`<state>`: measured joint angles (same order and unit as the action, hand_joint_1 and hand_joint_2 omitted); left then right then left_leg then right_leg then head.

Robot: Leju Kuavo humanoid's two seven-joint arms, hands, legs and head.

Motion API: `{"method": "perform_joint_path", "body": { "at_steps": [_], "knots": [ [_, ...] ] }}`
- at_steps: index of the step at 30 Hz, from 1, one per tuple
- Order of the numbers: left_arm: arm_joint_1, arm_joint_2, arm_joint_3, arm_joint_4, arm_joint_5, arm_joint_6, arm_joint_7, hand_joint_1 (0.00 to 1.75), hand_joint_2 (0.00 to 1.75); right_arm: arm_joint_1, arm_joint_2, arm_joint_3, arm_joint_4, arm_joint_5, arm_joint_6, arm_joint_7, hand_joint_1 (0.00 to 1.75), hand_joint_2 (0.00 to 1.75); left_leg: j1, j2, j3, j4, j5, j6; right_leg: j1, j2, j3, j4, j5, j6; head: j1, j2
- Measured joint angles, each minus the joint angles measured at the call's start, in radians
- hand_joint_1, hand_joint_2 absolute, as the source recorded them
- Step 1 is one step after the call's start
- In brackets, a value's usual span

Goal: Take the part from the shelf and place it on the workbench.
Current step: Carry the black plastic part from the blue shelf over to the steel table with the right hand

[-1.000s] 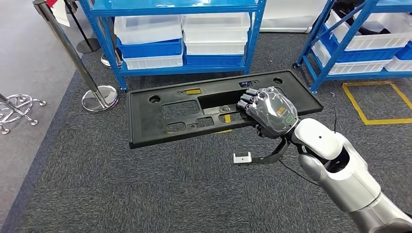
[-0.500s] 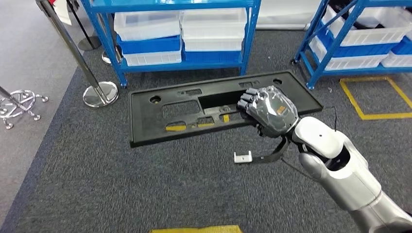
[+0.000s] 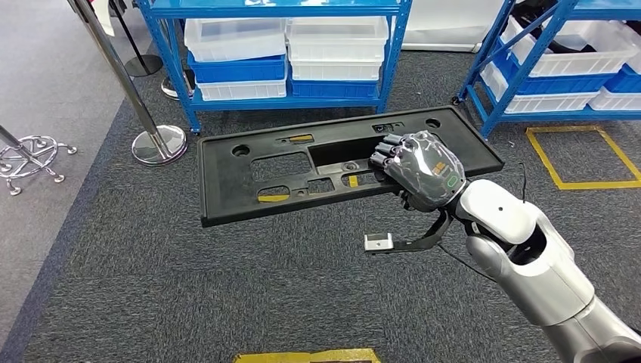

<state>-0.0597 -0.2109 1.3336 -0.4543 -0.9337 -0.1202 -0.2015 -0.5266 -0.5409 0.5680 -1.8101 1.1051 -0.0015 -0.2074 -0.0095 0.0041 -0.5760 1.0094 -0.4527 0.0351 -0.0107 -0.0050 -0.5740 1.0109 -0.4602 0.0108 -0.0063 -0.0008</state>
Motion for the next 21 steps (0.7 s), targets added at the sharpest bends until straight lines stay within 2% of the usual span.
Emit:
{"method": "perform_joint_path", "body": {
  "at_steps": [3, 4, 5, 7, 8, 9, 10, 11, 12, 13, 14, 15, 17, 18, 20, 21],
  "knots": [
    [-0.001, 0.000, 0.000, 0.000, 0.000, 0.000, -0.003, 0.00, 1.75, 0.001, 0.000, -0.001, -0.001, -0.012, 0.000, 0.006, 1.75, 1.75, 0.003, 0.006, 0.007, -0.019, 0.014, 0.016, -0.003, 0.004, 0.000, -0.007, 0.003, 0.014, 0.000, 0.000],
    [-0.002, -0.001, 0.000, 0.000, 0.000, 0.000, -0.003, 0.00, 1.75, 0.000, 0.000, -0.002, -0.001, -0.014, 0.000, 0.007, 1.75, 1.75, 0.007, 0.011, 0.011, -0.033, 0.023, 0.022, -0.002, 0.006, -0.008, 0.011, -0.012, 0.016, 0.000, 0.000],
    [-0.002, -0.001, 0.000, 0.000, 0.000, 0.000, -0.004, 0.00, 1.75, 0.000, 0.000, -0.004, -0.001, -0.016, 0.000, 0.008, 1.75, 1.75, 0.011, 0.017, 0.014, -0.045, 0.029, 0.026, -0.002, 0.006, -0.026, 0.049, -0.039, 0.017, 0.000, 0.000],
    [-0.002, -0.002, 0.000, 0.000, -0.002, 0.000, -0.005, 0.00, 1.75, 0.000, 0.000, -0.008, -0.001, -0.015, 0.001, 0.009, 1.75, 1.75, 0.011, 0.029, 0.013, -0.050, 0.033, 0.028, -0.007, 0.006, -0.086, 0.177, -0.105, 0.021, 0.000, 0.000],
    [-0.002, -0.002, 0.000, 0.000, -0.004, 0.000, -0.006, 0.00, 1.75, 0.002, 0.000, -0.009, -0.001, -0.014, 0.001, 0.009, 1.75, 1.75, 0.012, 0.035, 0.010, -0.049, 0.033, 0.027, -0.011, 0.006, -0.112, 0.233, -0.124, 0.025, 0.000, 0.000],
    [-0.002, -0.003, 0.001, 0.000, -0.006, 0.000, -0.007, 0.00, 1.75, 0.003, 0.000, -0.009, -0.001, -0.013, 0.002, 0.009, 1.75, 1.75, 0.013, 0.042, 0.008, -0.046, 0.032, 0.025, -0.016, 0.005, -0.125, 0.260, -0.125, 0.029, 0.000, 0.000],
    [-0.002, -0.003, 0.001, 0.000, -0.007, 0.000, -0.008, 0.00, 1.75, 0.004, 0.000, -0.009, -0.001, -0.012, 0.002, 0.009, 1.75, 1.75, 0.015, 0.050, 0.006, -0.041, 0.029, 0.021, -0.021, 0.002, -0.118, 0.248, -0.106, 0.034, 0.000, 0.000],
    [-0.002, -0.003, 0.001, 0.000, -0.009, 0.000, -0.008, 0.00, 1.75, 0.004, 0.000, -0.009, -0.001, -0.012, 0.002, 0.009, 1.75, 1.75, 0.019, 0.057, 0.004, -0.033, 0.025, 0.014, -0.026, -0.006, -0.093, 0.198, -0.074, 0.039, 0.000, 0.000],
    [-0.001, -0.002, 0.001, 0.000, -0.009, -0.001, -0.009, 0.00, 1.75, 0.003, 0.000, -0.009, -0.001, -0.012, 0.002, 0.009, 1.75, 1.75, 0.022, 0.065, 0.000, -0.022, 0.018, 0.005, -0.030, -0.026, -0.059, 0.132, -0.045, 0.046, 0.000, 0.000],
    [-0.001, -0.001, 0.001, -0.002, -0.010, -0.001, -0.009, 0.00, 1.75, 0.002, 0.000, -0.010, -0.001, -0.012, 0.002, 0.009, 1.75, 1.75, 0.022, 0.071, -0.004, -0.007, 0.011, -0.006, -0.029, -0.044, -0.032, 0.076, -0.025, 0.046, 0.000, 0.000],
    [0.000, 0.000, 0.002, -0.003, -0.010, -0.002, -0.010, 0.00, 1.75, 0.001, 0.000, -0.011, -0.001, -0.012, 0.002, 0.010, 1.75, 1.75, 0.021, 0.077, -0.007, 0.004, 0.004, -0.015, -0.027, -0.056, -0.017, 0.042, -0.016, 0.042, 0.000, 0.000],
    [-0.001, 0.000, 0.002, -0.004, -0.010, -0.003, -0.011, 0.00, 1.75, 0.000, 0.001, -0.012, -0.001, -0.012, 0.002, 0.010, 1.75, 1.75, 0.019, 0.084, -0.010, 0.012, 0.000, -0.024, -0.024, -0.060, -0.015, 0.031, -0.018, 0.033, -0.001, 0.000],
    [-0.002, -0.001, 0.003, -0.005, -0.011, -0.004, -0.011, 0.00, 1.75, 0.000, 0.001, -0.014, -0.001, -0.011, 0.003, 0.011, 1.75, 1.75, 0.020, 0.100, -0.010, 0.016, -0.003, -0.034, -0.020, -0.035, -0.025, 0.038, -0.016, 0.012, -0.001, 0.000],
    [-0.002, -0.002, 0.003, -0.005, -0.011, -0.004, -0.011, 0.00, 1.75, 0.000, 0.001, -0.014, -0.001, -0.011, 0.003, 0.011, 1.75, 1.75, 0.023, 0.097, -0.011, 0.021, -0.010, -0.039, -0.020, -0.025, -0.028, 0.037, -0.013, 0.004, -0.001, 0.000],
    [-0.002, -0.002, 0.003, -0.005, -0.011, -0.005, -0.011, 0.00, 1.75, -0.001, 0.001, -0.015, -0.001, -0.011, 0.003, 0.011, 1.75, 1.75, 0.028, 0.061, -0.032, 0.076, -0.056, -0.047, -0.020, -0.004, -0.032, 0.036, -0.006, -0.011, -0.001, 0.000],
    [-0.001, -0.002, 0.004, -0.005, -0.011, -0.005, -0.011, 0.00, 1.75, -0.002, 0.001, -0.016, -0.001, -0.011, 0.003, 0.011, 1.75, 1.75, 0.029, 0.034, -0.056, 0.133, -0.092, -0.048, -0.019, 0.007, -0.035, 0.036, -0.003, -0.015, -0.001, 0.000]
  ]
}}
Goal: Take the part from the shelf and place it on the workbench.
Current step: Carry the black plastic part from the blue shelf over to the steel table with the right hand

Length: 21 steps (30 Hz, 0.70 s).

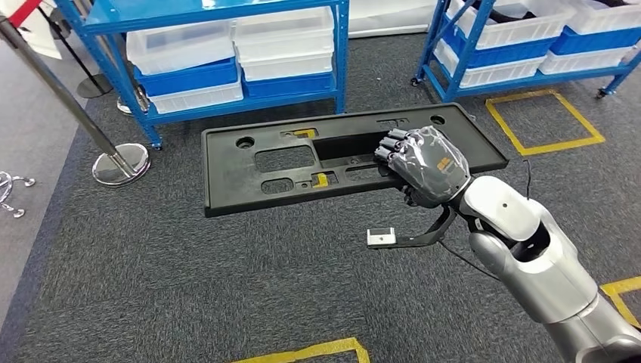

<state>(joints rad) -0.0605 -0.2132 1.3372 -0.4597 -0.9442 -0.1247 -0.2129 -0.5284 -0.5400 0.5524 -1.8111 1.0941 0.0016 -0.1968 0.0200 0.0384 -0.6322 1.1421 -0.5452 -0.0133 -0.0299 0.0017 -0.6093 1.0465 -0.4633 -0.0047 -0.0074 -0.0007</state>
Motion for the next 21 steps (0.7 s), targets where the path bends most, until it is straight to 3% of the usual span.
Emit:
{"method": "perform_joint_path", "body": {
  "at_steps": [2, 3, 4, 6, 8, 9, 11, 12, 14, 16, 18, 19, 21],
  "knots": [
    [0.001, 0.000, 0.001, 0.000, 0.000, 0.000, 0.000, 0.00, 1.75, 0.000, 0.000, 0.000, 0.000, 0.000, 0.002, -0.001, 1.75, 1.75, -0.002, -0.026, -0.056, 0.129, -0.061, 0.003, 0.006, 0.025, -0.007, 0.001, 0.004, -0.007, 0.000, 0.000],
    [0.001, 0.000, 0.002, 0.000, 0.000, 0.000, 0.000, 0.00, 1.75, 0.000, 0.001, 0.000, 0.000, 0.000, 0.003, -0.001, 1.75, 1.75, -0.004, -0.029, -0.071, 0.164, -0.067, 0.007, 0.010, 0.038, -0.009, 0.001, 0.005, -0.009, 0.000, 0.000],
    [0.001, 0.000, 0.002, 0.000, 0.000, 0.000, 0.000, 0.00, 1.75, 0.000, 0.001, 0.000, 0.000, 0.001, 0.004, -0.002, 1.75, 1.75, -0.006, -0.032, -0.068, 0.161, -0.054, 0.014, 0.015, 0.053, -0.010, 0.001, 0.007, -0.010, 0.000, 0.000],
    [0.001, 0.000, 0.002, 0.000, 0.000, 0.000, 0.000, 0.00, 1.75, -0.001, 0.001, 0.000, 0.000, 0.002, 0.006, -0.002, 1.75, 1.75, -0.015, -0.057, -0.014, 0.052, 0.013, 0.040, 0.023, 0.081, -0.009, 0.001, 0.008, -0.013, 0.000, 0.000],
    [0.002, 0.003, 0.003, -0.002, 0.000, 0.000, 0.000, 0.00, 1.75, -0.004, 0.001, 0.000, 0.001, 0.002, 0.007, -0.002, 1.75, 1.75, -0.020, -0.109, 0.043, -0.064, 0.060, 0.069, 0.023, 0.106, -0.011, 0.000, 0.012, -0.011, 0.001, 0.000],
    [0.002, 0.004, 0.003, -0.003, 0.000, 0.000, 0.000, 0.00, 1.75, -0.006, 0.001, 0.000, 0.002, 0.002, 0.008, -0.002, 1.75, 1.75, -0.023, -0.126, 0.057, -0.093, 0.068, 0.078, 0.018, 0.118, -0.014, 0.000, 0.015, -0.007, 0.002, 0.000],
    [-0.001, 0.004, 0.003, -0.004, 0.000, 0.000, 0.000, 0.00, 1.75, -0.007, 0.002, 0.000, 0.003, 0.002, 0.010, -0.002, 1.75, 1.75, -0.026, -0.118, 0.066, -0.115, 0.072, 0.083, 0.009, 0.145, -0.020, -0.008, 0.025, 0.008, 0.002, 0.000],
    [-0.003, 0.003, 0.003, -0.005, 0.000, 0.000, 0.000, 0.00, 1.75, -0.006, 0.001, 0.000, 0.003, 0.002, 0.010, -0.002, 1.75, 1.75, -0.025, -0.102, 0.073, -0.131, 0.077, 0.082, 0.009, 0.143, -0.021, -0.010, 0.027, 0.014, 0.002, 0.000],
    [-0.004, 0.002, 0.004, -0.005, 0.000, 0.000, 0.000, 0.00, 1.75, -0.009, -0.001, -0.001, 0.003, 0.002, 0.009, -0.002, 1.75, 1.75, -0.020, -0.070, 0.090, -0.168, 0.091, 0.080, 0.015, 0.088, -0.036, 0.018, 0.004, 0.025, 0.004, 0.000],
    [0.000, 0.001, 0.004, -0.005, 0.000, 0.000, 0.000, 0.00, 1.75, -0.013, -0.001, -0.002, 0.004, 0.002, 0.010, -0.002, 1.75, 1.75, -0.019, -0.040, 0.094, -0.178, 0.095, 0.078, 0.014, 0.021, -0.084, 0.120, -0.056, 0.035, 0.007, 0.000],
    [0.002, 0.000, 0.005, -0.005, 0.000, 0.000, 0.000, 0.00, 1.75, -0.011, -0.001, -0.002, 0.005, 0.002, 0.010, -0.002, 1.75, 1.75, -0.019, -0.009, 0.089, -0.172, 0.091, 0.074, 0.005, 0.004, -0.129, 0.219, -0.092, 0.047, 0.007, 0.000],
    [0.002, 0.000, 0.005, -0.005, 0.000, 0.000, 0.000, 0.00, 1.75, -0.009, -0.001, -0.002, 0.006, 0.002, 0.010, -0.002, 1.75, 1.75, -0.018, 0.006, 0.087, -0.166, 0.088, 0.072, 0.001, 0.001, -0.129, 0.224, -0.085, 0.052, 0.007, 0.000],
    [0.000, -0.002, 0.005, -0.005, 0.000, 0.000, 0.000, 0.00, 1.75, -0.010, -0.001, -0.002, 0.007, 0.002, 0.010, -0.002, 1.75, 1.75, -0.015, 0.034, 0.083, -0.150, 0.077, 0.063, -0.004, -0.021, -0.070, 0.126, -0.032, 0.060, 0.007, 0.000]
  ]
}}
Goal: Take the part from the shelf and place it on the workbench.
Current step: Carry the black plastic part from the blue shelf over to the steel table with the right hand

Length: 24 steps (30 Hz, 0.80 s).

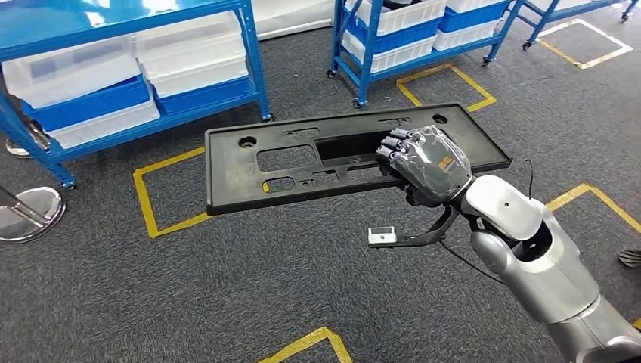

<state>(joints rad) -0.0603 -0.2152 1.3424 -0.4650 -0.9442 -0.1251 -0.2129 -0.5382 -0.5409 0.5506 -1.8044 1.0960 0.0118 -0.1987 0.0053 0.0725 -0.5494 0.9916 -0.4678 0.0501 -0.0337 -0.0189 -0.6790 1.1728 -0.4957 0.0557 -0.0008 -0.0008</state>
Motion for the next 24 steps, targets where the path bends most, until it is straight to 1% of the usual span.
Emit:
{"method": "perform_joint_path", "body": {
  "at_steps": [1, 2, 3, 4, 5, 6, 7, 8, 9, 10, 11, 12, 13, 14, 15, 16, 17, 18, 19, 20, 21, 22, 23, 24],
  "knots": [
    [-0.001, 0.000, 0.000, 0.000, 0.000, 0.000, 0.000, 0.00, 1.75, 0.000, 0.000, 0.000, 0.000, 0.000, 0.000, 0.000, 1.75, 1.75, 0.000, 0.012, -0.002, 0.008, -0.006, -0.006, 0.001, -0.022, 0.035, -0.058, 0.020, -0.002, 0.000, 0.000],
    [-0.001, -0.001, 0.000, 0.000, 0.000, 0.000, 0.000, 0.00, 1.75, -0.001, 0.000, 0.000, 0.000, 0.000, 0.000, 0.000, 1.75, 1.75, -0.001, 0.022, -0.002, 0.018, -0.013, -0.013, 0.004, -0.041, 0.060, -0.104, 0.034, -0.006, 0.000, 0.000],
    [-0.001, 0.000, 0.000, 0.000, 0.000, 0.000, 0.000, 0.00, 1.75, -0.002, 0.000, 0.000, 0.000, 0.000, 0.000, 0.000, 1.75, 1.75, -0.003, 0.032, -0.002, 0.025, -0.018, -0.020, 0.008, -0.051, 0.070, -0.125, 0.037, -0.014, 0.000, 0.000],
    [-0.003, 0.000, 0.001, 0.000, 0.000, 0.000, 0.000, 0.00, 1.75, -0.002, 0.001, 0.000, -0.001, 0.000, 0.000, 0.000, 1.75, 1.75, -0.005, 0.042, -0.002, 0.028, -0.021, -0.027, 0.013, -0.051, 0.067, -0.124, 0.036, -0.023, -0.001, 0.000],
    [-0.004, 0.000, 0.001, 0.000, 0.000, 0.000, 0.000, 0.00, 1.75, -0.003, 0.000, 0.000, -0.001, 0.000, 0.000, 0.000, 1.75, 1.75, -0.006, 0.053, 0.000, 0.030, -0.024, -0.033, 0.015, -0.038, 0.064, -0.127, 0.039, -0.031, 0.000, 0.000],
    [-0.006, 0.000, 0.001, 0.000, 0.000, 0.000, 0.000, 0.00, 1.75, -0.003, 0.000, 0.000, -0.001, 0.000, 0.000, 0.000, 1.75, 1.75, -0.004, 0.057, 0.001, 0.031, -0.027, -0.039, 0.013, -0.025, 0.062, -0.127, 0.042, -0.039, -0.001, 0.000],
    [-0.007, -0.001, 0.001, 0.000, 0.000, 0.000, 0.000, 0.00, 1.75, -0.003, 0.000, 0.000, -0.001, 0.000, 0.000, 0.000, 1.75, 1.75, -0.001, 0.040, -0.001, 0.039, -0.038, -0.044, 0.010, -0.014, 0.061, -0.130, 0.046, -0.046, -0.001, 0.000],
    [-0.007, -0.001, 0.001, 0.000, 0.000, 0.000, 0.000, 0.00, 1.75, -0.004, 0.000, 0.000, -0.001, 0.000, 0.000, 0.000, 1.75, 1.75, 0.003, 0.014, -0.010, 0.063, -0.058, -0.049, 0.007, -0.003, 0.060, -0.133, 0.050, -0.053, -0.001, 0.000],
    [-0.006, -0.002, 0.001, 0.000, 0.000, 0.000, 0.000, 0.00, 1.75, -0.004, 0.001, 0.000, -0.001, 0.000, 0.000, 0.000, 1.75, 1.75, 0.007, -0.019, -0.028, 0.108, -0.090, -0.052, 0.005, 0.008, 0.058, -0.136, 0.054, -0.059, -0.001, 0.000],
    [-0.004, -0.002, 0.001, 0.000, 0.000, 0.000, 0.000, 0.00, 1.75, -0.005, 0.001, 0.000, -0.001, 0.000, 0.000, 0.000, 1.75, 1.75, 0.009, -0.048, -0.054, 0.170, -0.127, -0.054, 0.006, 0.020, 0.055, -0.136, 0.056, -0.063, -0.001, 0.000],
    [-0.003, -0.002, 0.002, 0.000, 0.000, 0.000, 0.000, 0.00, 1.75, -0.004, 0.002, 0.000, -0.001, 0.000, 0.000, 0.000, 1.75, 1.75, 0.009, -0.059, -0.084, 0.237, -0.158, -0.054, 0.008, 0.032, 0.051, -0.136, 0.059, -0.066, -0.001, 0.000],
    [-0.002, -0.002, 0.002, 0.000, 0.000, 0.000, 0.000, 0.00, 1.75, -0.003, 0.002, 0.000, -0.001, 0.000, 0.000, 0.000, 1.75, 1.75, 0.009, -0.064, -0.107, 0.288, -0.175, -0.054, 0.010, 0.046, 0.048, -0.135, 0.060, -0.067, -0.001, 0.000],
    [-0.001, -0.002, 0.002, 0.000, 0.000, 0.000, 0.000, 0.00, 1.75, -0.002, 0.002, 0.000, -0.001, 0.000, 0.000, 0.000, 1.75, 1.75, 0.009, -0.066, -0.115, 0.306, -0.172, -0.053, 0.011, 0.061, 0.046, -0.134, 0.062, -0.068, -0.001, 0.000],
    [-0.001, -0.002, 0.003, 0.000, 0.000, 0.000, 0.000, 0.00, 1.75, -0.001, 0.002, 0.000, -0.001, 0.000, 0.000, 0.000, 1.75, 1.75, 0.009, -0.069, -0.104, 0.285, -0.150, -0.050, 0.012, 0.075, 0.044, -0.132, 0.063, -0.067, -0.001, 0.000],
    [0.000, -0.002, 0.003, 0.000, 0.000, 0.000, 0.000, 0.00, 1.75, -0.001, 0.002, 0.000, -0.001, 0.000, 0.000, 0.000, 1.75, 1.75, 0.009, -0.078, -0.077, 0.230, -0.113, -0.045, 0.013, 0.090, 0.044, -0.131, 0.064, -0.066, -0.001, 0.000],
    [0.001, -0.002, 0.003, 0.000, 0.000, 0.000, 0.000, 0.00, 1.75, -0.002, 0.002, 0.000, -0.001, 0.000, 0.000, 0.000, 1.75, 1.75, 0.009, -0.102, -0.044, 0.161, -0.081, -0.039, 0.012, 0.104, 0.043, -0.129, 0.065, -0.064, -0.001, 0.000],
    [0.001, -0.001, 0.004, 0.000, 0.000, 0.000, 0.000, 0.00, 1.75, -0.003, 0.002, 0.000, -0.001, 0.000, 0.000, 0.000, 1.75, 1.75, 0.011, -0.127, -0.017, 0.099, -0.057, -0.034, 0.013, 0.117, 0.041, -0.127, 0.066, -0.061, -0.001, 0.000],
    [0.001, -0.001, 0.004, 0.000, 0.000, 0.000, 0.000, 0.00, 1.75, -0.004, 0.003, 0.000, -0.001, 0.000, 0.000, 0.000, 1.75, 1.75, 0.010, -0.148, 0.002, 0.058, -0.045, -0.031, 0.011, 0.129, 0.037, -0.126, 0.070, -0.055, -0.001, 0.000],
    [0.000, 0.000, 0.004, 0.000, 0.000, 0.000, 0.000, 0.00, 1.75, -0.004, 0.003, 0.000, -0.001, 0.001, 0.001, 0.000, 1.75, 1.75, 0.009, -0.160, 0.009, 0.041, -0.044, -0.029, 0.009, 0.141, 0.033, -0.127, 0.074, -0.048, -0.001, 0.000],
    [-0.002, 0.000, 0.004, 0.000, 0.000, 0.000, 0.000, 0.00, 1.75, -0.004, 0.003, 0.000, 0.000, 0.001, 0.001, -0.001, 1.75, 1.75, 0.008, -0.153, 0.011, 0.036, -0.043, -0.027, 0.007, 0.154, 0.029, -0.130, 0.079, -0.039, -0.001, 0.000],
    [-0.004, -0.001, 0.004, 0.000, 0.000, 0.000, 0.000, 0.00, 1.75, -0.002, 0.002, 0.000, 0.000, 0.002, 0.002, -0.001, 1.75, 1.75, 0.009, -0.140, 0.013, 0.030, -0.038, -0.023, 0.005, 0.165, 0.026, -0.134, 0.084, -0.030, -0.001, 0.000],
    [-0.005, -0.001, 0.004, 0.000, 0.000, 0.000, 0.000, 0.00, 1.75, 0.000, 0.001, 0.000, 0.000, 0.002, 0.002, -0.002, 1.75, 1.75, 0.011, -0.126, 0.016, 0.022, -0.031, -0.018, 0.005, 0.157, 0.022, -0.132, 0.083, -0.025, -0.001, 0.000],
    [-0.006, -0.002, 0.005, 0.000, 0.000, 0.000, 0.000, 0.00, 1.75, 0.001, -0.001, 0.000, 0.001, 0.002, 0.002, -0.002, 1.75, 1.75, 0.012, -0.110, 0.018, 0.012, -0.024, -0.011, 0.008, 0.133, 0.013, -0.116, 0.071, -0.020, 0.001, 0.000],
    [-0.005, -0.002, 0.005, 0.000, 0.000, 0.000, 0.000, 0.00, 1.75, 0.001, -0.002, 0.000, 0.002, 0.002, 0.002, -0.003, 1.75, 1.75, 0.014, -0.094, 0.020, 0.004, -0.018, -0.005, 0.010, 0.100, -0.005, -0.080, 0.048, -0.018, 0.003, 0.000]
  ]
}}
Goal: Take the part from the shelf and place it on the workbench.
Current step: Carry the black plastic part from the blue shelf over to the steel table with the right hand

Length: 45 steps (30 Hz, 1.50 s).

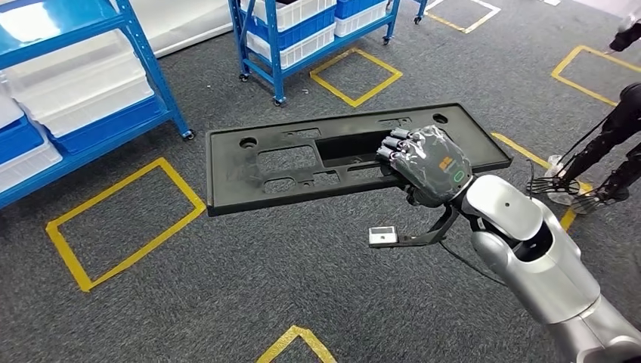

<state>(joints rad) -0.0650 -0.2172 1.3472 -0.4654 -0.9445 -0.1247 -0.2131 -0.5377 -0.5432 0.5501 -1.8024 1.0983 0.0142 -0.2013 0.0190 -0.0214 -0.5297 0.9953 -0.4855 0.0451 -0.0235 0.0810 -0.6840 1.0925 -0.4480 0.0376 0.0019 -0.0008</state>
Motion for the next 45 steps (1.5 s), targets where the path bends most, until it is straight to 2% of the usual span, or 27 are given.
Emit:
{"method": "perform_joint_path", "body": {
  "at_steps": [2, 4, 5, 7, 9, 10, 12, 13, 15, 17, 19, 20, 21, 23, 24, 26, 28, 30, 32, 34, 35, 36, 38, 40, 41, 43, 45],
  "knots": [
    [0.004, 0.000, 0.001, 0.000, 0.000, 0.000, 0.000, 0.00, 1.75, 0.001, -0.002, 0.000, 0.003, 0.000, 0.001, 0.000, 1.75, 1.75, -0.005, 0.030, -0.002, -0.002, 0.003, 0.006, 0.000, -0.060, -0.055, 0.120, -0.065, 0.004, 0.003, 0.000],
    [0.005, 0.000, 0.002, 0.000, 0.000, 0.000, 0.000, 0.00, 1.75, 0.006, -0.002, 0.000, 0.006, 0.001, 0.004, 0.000, 1.75, 1.75, -0.008, 0.060, -0.006, 0.000, 0.002, 0.005, -0.003, -0.075, -0.089, 0.205, -0.093, 0.010, 0.003, 0.000],
    [0.005, 0.000, 0.002, 0.000, 0.000, 0.000, 0.000, 0.00, 1.75, 0.008, -0.002, 0.000, 0.007, 0.003, 0.012, 0.000, 1.75, 1.75, -0.008, 0.075, -0.006, 0.001, 0.001, 0.005, -0.003, -0.080, -0.078, 0.196, -0.081, 0.012, 0.003, 0.000],
    [0.003, 0.000, 0.002, 0.000, -0.002, -0.001, -0.001, 0.00, 1.75, 0.008, -0.002, 0.000, 0.011, 0.008, 0.029, 0.002, 1.75, 1.75, -0.009, 0.102, -0.005, 0.005, -0.005, -0.001, -0.002, -0.108, -0.006, 0.077, -0.029, 0.010, 0.003, 0.000],
    [0.001, -0.001, 0.002, 0.000, -0.003, -0.001, -0.002, 0.00, 1.75, 0.009, -0.003, 0.000, 0.017, 0.013, 0.035, 0.006, 1.75, 1.75, -0.014, 0.123, -0.004, 0.012, -0.013, -0.011, 0.007, -0.152, 0.058, -0.032, 0.001, -0.002, 0.003, 0.000],
    [0.000, -0.001, 0.002, 0.000, -0.003, -0.001, -0.003, 0.00, 1.75, 0.009, -0.003, 0.000, 0.019, 0.015, 0.035, 0.008, 1.75, 1.75, -0.017, 0.132, -0.003, 0.014, -0.017, -0.017, 0.011, -0.163, 0.068, -0.055, 0.003, -0.009, 0.003, 0.000],
    [-0.003, -0.001, 0.002, 0.000, -0.004, -0.001, -0.004, 0.00, 1.75, 0.011, -0.004, 0.000, 0.025, 0.015, 0.034, 0.010, 1.75, 1.75, -0.020, 0.153, 0.002, 0.015, -0.021, -0.027, 0.014, -0.141, 0.064, -0.057, 0.005, -0.023, 0.002, 0.000],
    [-0.005, 0.000, 0.002, 0.000, -0.004, -0.001, -0.004, 0.00, 1.75, 0.011, -0.005, 0.000, 0.028, 0.015, 0.033, 0.010, 1.75, 1.75, -0.018, 0.150, 0.003, 0.018, -0.027, -0.032, 0.012, -0.128, 0.064, -0.060, 0.007, -0.029, 0.002, 0.000],
    [-0.006, 0.000, 0.002, 0.000, -0.004, -0.001, -0.005, 0.00, 1.75, 0.010, -0.007, 0.000, 0.033, 0.015, 0.033, 0.009, 1.75, 1.75, -0.012, 0.101, -0.015, 0.066, -0.066, -0.040, 0.006, -0.104, 0.064, -0.066, 0.013, -0.042, 0.002, 0.000],
    [-0.003, -0.001, 0.002, 0.000, -0.004, -0.001, -0.005, 0.00, 1.75, 0.010, -0.009, 0.000, 0.037, 0.015, 0.033, 0.009, 1.75, 1.75, -0.007, 0.043, -0.069, 0.186, -0.133, -0.044, 0.005, -0.080, 0.062, -0.067, 0.015, -0.050, 0.002, 0.000],
    [0.000, -0.001, 0.003, 0.000, -0.004, 0.000, -0.005, 0.00, 1.75, 0.013, -0.009, 0.000, 0.042, 0.015, 0.033, 0.010, 1.75, 1.75, -0.007, 0.029, -0.123, 0.294, -0.167, -0.045, 0.008, -0.052, 0.061, -0.066, 0.015, -0.052, 0.002, 0.000],
    [0.001, -0.001, 0.003, 0.000, -0.004, 0.001, -0.005, 0.00, 1.75, 0.015, -0.009, 0.000, 0.045, 0.014, 0.033, 0.010, 1.75, 1.75, -0.007, 0.027, -0.130, 0.301, -0.154, -0.044, 0.010, -0.036, 0.060, -0.064, 0.015, -0.052, 0.002, 0.000],
    [0.001, 0.000, 0.004, 0.000, -0.004, 0.002, -0.005, 0.00, 1.75, 0.016, -0.009, 0.000, 0.047, 0.014, 0.033, 0.011, 1.75, 1.75, -0.007, 0.023, -0.116, 0.264, -0.120, -0.040, 0.010, -0.019, 0.061, -0.062, 0.015, -0.052, 0.002, 0.000],
    [0.003, 0.000, 0.005, 0.000, -0.004, 0.002, -0.005, 0.00, 1.75, 0.016, -0.009, 0.000, 0.049, 0.014, 0.033, 0.012, 1.75, 1.75, -0.006, -0.015, -0.061, 0.131, -0.044, -0.031, 0.011, 0.011, 0.059, -0.057, 0.015, -0.050, 0.002, 0.000],
    [0.004, 0.001, 0.006, 0.000, -0.004, 0.002, -0.005, 0.00, 1.75, 0.015, -0.009, 0.000, 0.050, 0.014, 0.033, 0.012, 1.75, 1.75, -0.005, -0.037, -0.039, 0.076, -0.022, -0.026, 0.010, 0.025, 0.056, -0.055, 0.016, -0.046, 0.002, 0.000],
    [0.002, 0.001, 0.007, 0.000, -0.004, 0.002, -0.005, 0.00, 1.75, 0.016, -0.010, 0.000, 0.052, 0.014, 0.033, 0.013, 1.75, 1.75, -0.007, -0.058, -0.024, 0.037, -0.017, -0.021, 0.006, 0.050, 0.046, -0.055, 0.022, -0.033, 0.002, 0.000],
    [-0.002, 0.001, 0.007, 0.000, -0.005, 0.002, -0.006, 0.00, 1.75, 0.020, -0.015, 0.000, 0.054, 0.014, 0.035, 0.017, 1.75, 1.75, -0.007, -0.033, -0.020, 0.027, -0.009, -0.013, 0.001, 0.067, 0.039, -0.058, 0.028, -0.019, 0.002, 0.000],
    [-0.004, 0.001, 0.007, 0.000, -0.006, 0.002, -0.006, 0.00, 1.75, 0.019, -0.025, 0.000, 0.056, 0.013, 0.037, 0.023, 1.75, 1.75, -0.005, -0.004, -0.014, 0.010, 0.001, 0.000, 0.005, 0.021, 0.021, -0.026, 0.007, -0.011, 0.005, 0.000],
    [-0.001, 0.001, 0.008, 0.000, -0.006, 0.001, -0.005, 0.00, 1.75, 0.015, -0.029, 0.000, 0.060, 0.013, 0.038, 0.028, 1.75, 1.75, -0.008, 0.023, -0.011, 0.003, 0.006, 0.009, 0.007, -0.050, -0.029, 0.079, -0.051, -0.007, 0.008, 0.000],
    [0.001, 0.001, 0.009, 0.000, -0.006, 0.000, -0.004, 0.00, 1.75, 0.017, -0.029, 0.000, 0.067, 0.013, 0.039, 0.030, 1.75, 1.75, -0.013, 0.053, -0.012, 0.004, 0.004, 0.012, 0.002, -0.072, -0.080, 0.188, -0.090, -0.001, 0.008, 0.000],
    [0.002, 0.001, 0.009, 0.000, -0.006, 0.000, -0.003, 0.00, 1.75, 0.019, -0.030, 0.000, 0.070, 0.013, 0.039, 0.030, 1.75, 1.75, -0.014, 0.067, -0.012, 0.005, 0.002, 0.012, -0.001, -0.076, -0.084, 0.201, -0.086, 0.002, 0.008, 0.000],
    [0.002, 0.001, 0.010, 0.000, -0.006, 0.000, -0.002, 0.00, 1.75, 0.021, -0.031, 0.000, 0.074, 0.013, 0.039, 0.031, 1.75, 1.75, -0.014, 0.081, -0.012, 0.007, -0.001, 0.011, -0.003, -0.081, -0.068, 0.175, -0.066, 0.003, 0.008, 0.000],
    [0.001, 0.001, 0.010, 0.000, -0.006, 0.000, -0.001, 0.00, 1.75, 0.021, -0.037, 0.000, 0.078, 0.013, 0.040, 0.034, 1.75, 1.75, -0.016, 0.105, -0.010, 0.015, -0.010, 0.005, -0.002, -0.119, 0.003, 0.050, -0.014, 0.004, 0.008, 0.000],
    [0.001, 0.001, 0.010, 0.000, -0.006, 0.000, -0.001, 0.00, 1.75, 0.022, -0.044, -0.002, 0.081, 0.013, 0.042, 0.039, 1.75, 1.75, -0.020, 0.124, -0.009, 0.023, -0.020, -0.007, 0.007, -0.150, 0.051, -0.039, 0.009, -0.005, 0.008, 0.000],
    [0.000, 0.001, 0.010, 0.000, -0.005, 0.000, -0.001, 0.00, 1.75, 0.022, -0.048, -0.003, 0.083, 0.013, 0.043, 0.041, 1.75, 1.75, -0.022, 0.133, -0.008, 0.024, -0.023, -0.012, 0.012, -0.151, 0.053, -0.050, 0.006, -0.010, 0.008, 0.000],
    [-0.004, 0.001, 0.010, 0.000, -0.005, 0.000, -0.001, 0.00, 1.75, 0.025, -0.058, -0.008, 0.086, 0.013, 0.045, 0.046, 1.75, 1.75, -0.022, 0.150, -0.003, 0.024, -0.029, -0.022, 0.013, -0.124, 0.052, -0.053, 0.009, -0.022, 0.008, 0.000],
    [-0.005, 0.001, 0.010, 0.000, -0.003, 0.000, -0.001, 0.00, 1.75, 0.031, -0.068, -0.020, 0.089, 0.013, 0.050, 0.055, 1.75, 1.75, -0.018, 0.118, -0.011, 0.052, -0.056, -0.031, 0.009, -0.101, 0.057, -0.063, 0.015, -0.034, 0.008, 0.000]
  ]
}}
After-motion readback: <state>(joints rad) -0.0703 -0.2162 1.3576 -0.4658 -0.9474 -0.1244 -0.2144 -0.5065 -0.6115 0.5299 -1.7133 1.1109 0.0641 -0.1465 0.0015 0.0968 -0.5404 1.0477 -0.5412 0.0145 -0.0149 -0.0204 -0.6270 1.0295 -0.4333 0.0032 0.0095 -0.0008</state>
